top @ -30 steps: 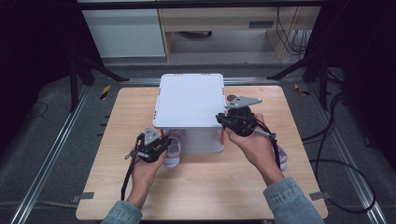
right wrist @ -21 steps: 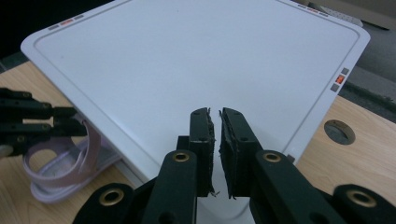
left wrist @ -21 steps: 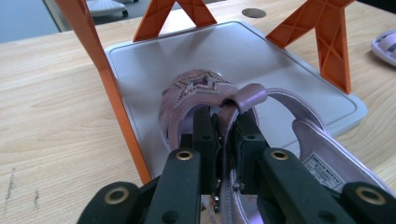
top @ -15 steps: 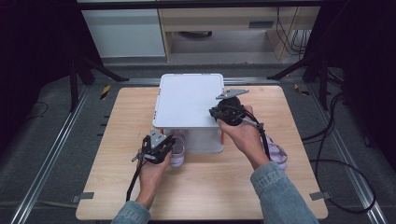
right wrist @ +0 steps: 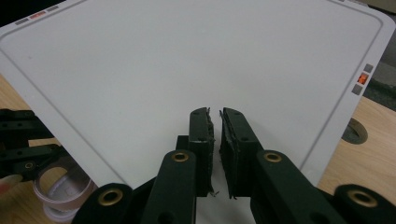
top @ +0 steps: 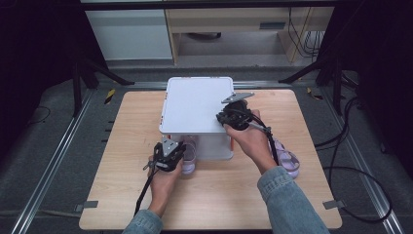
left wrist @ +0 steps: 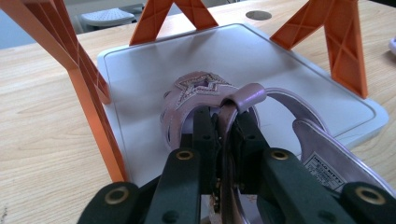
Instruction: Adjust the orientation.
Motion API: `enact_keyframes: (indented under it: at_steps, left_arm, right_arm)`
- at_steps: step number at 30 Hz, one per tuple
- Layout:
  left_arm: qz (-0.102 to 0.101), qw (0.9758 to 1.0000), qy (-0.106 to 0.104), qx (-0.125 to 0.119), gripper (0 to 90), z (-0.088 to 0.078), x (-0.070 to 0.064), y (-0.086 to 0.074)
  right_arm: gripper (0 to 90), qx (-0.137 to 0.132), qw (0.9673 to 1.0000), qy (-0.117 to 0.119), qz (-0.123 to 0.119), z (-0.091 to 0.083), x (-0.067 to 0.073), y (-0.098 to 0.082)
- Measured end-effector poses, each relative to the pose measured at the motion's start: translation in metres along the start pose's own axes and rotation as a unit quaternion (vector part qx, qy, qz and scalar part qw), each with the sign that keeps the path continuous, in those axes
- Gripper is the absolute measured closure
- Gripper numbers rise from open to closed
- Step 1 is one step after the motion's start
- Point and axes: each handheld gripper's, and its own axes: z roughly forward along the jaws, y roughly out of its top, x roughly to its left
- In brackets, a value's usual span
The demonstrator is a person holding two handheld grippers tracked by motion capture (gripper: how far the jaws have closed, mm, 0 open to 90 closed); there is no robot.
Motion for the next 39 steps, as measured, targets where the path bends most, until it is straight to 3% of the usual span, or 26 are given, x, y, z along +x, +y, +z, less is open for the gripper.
enact_keyframes:
  at_steps: [14,20,26,28,33,36,39]
  left_arm:
    - [-0.011,0.9999,-0.001,-0.008,81.0,0.007,0.0,-0.001]
    - [0.001,1.0,0.003,-0.008,80.4,0.007,0.001,-0.002]
    - [0.0,0.9999,0.006,-0.011,65.5,0.006,-0.002,-0.004]
    - [-0.006,0.9998,0.007,-0.017,59.0,0.001,-0.002,-0.002]
    - [-0.007,0.9996,0.001,-0.026,53.4,-0.023,-0.004,0.003]
    - [-0.002,0.9997,-0.005,-0.024,55.2,-0.04,-0.008,0.005]
    - [-0.001,0.9997,-0.023,-0.009,60.4,-0.056,-0.017,0.003]
  right_arm:
    - [83.0,-0.002,1.0,0.0,0.0,-0.004,-0.001,-0.004]
    - [83.0,-0.004,1.0,-0.002,-0.004,-0.005,0.0,-0.005]
    - [82.9,-0.004,1.0,-0.002,-0.005,-0.005,0.001,-0.006]
    - [82.9,-0.004,1.0,-0.004,-0.007,-0.006,0.001,-0.006]
    - [82.9,-0.005,0.9999,-0.005,-0.008,-0.006,0.001,-0.006]
    - [83.2,-0.009,0.9999,-0.007,-0.008,-0.006,0.002,-0.008]
    - [84.1,-0.011,0.9999,-0.007,-0.007,-0.006,0.002,-0.008]
